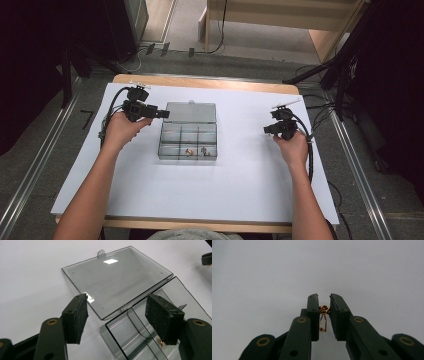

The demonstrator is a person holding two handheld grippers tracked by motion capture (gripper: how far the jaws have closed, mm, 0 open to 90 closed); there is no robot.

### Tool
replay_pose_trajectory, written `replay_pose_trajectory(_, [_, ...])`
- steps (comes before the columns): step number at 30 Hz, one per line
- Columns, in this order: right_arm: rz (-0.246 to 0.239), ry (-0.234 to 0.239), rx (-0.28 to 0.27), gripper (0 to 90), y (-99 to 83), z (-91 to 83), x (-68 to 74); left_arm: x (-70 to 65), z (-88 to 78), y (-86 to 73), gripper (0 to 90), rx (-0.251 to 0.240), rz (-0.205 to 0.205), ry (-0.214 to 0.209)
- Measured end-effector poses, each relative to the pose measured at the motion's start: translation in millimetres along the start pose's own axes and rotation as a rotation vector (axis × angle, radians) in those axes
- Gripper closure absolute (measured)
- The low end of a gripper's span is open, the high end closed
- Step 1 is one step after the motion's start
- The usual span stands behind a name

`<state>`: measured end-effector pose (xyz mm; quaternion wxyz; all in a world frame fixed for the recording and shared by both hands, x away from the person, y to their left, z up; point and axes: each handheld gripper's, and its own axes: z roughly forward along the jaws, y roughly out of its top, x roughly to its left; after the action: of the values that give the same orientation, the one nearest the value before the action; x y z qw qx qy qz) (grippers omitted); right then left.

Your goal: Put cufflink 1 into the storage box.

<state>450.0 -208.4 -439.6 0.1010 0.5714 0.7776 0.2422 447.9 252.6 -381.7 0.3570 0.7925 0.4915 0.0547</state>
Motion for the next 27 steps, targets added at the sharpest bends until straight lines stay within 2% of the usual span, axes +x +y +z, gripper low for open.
replay_pose_trajectory(11, [-0.039,0.076,-0.033,79.9,7.5,-17.6,25.3,0.0,-0.1,0.0,35.6,0.0,0.0,-0.001])
replay_pose_trajectory(27, [-0.119,0.158,-0.046,79.9,15.5,-30.1,68.3,-2.4,-1.9,-0.6,35.7,-0.004,0.006,0.007])
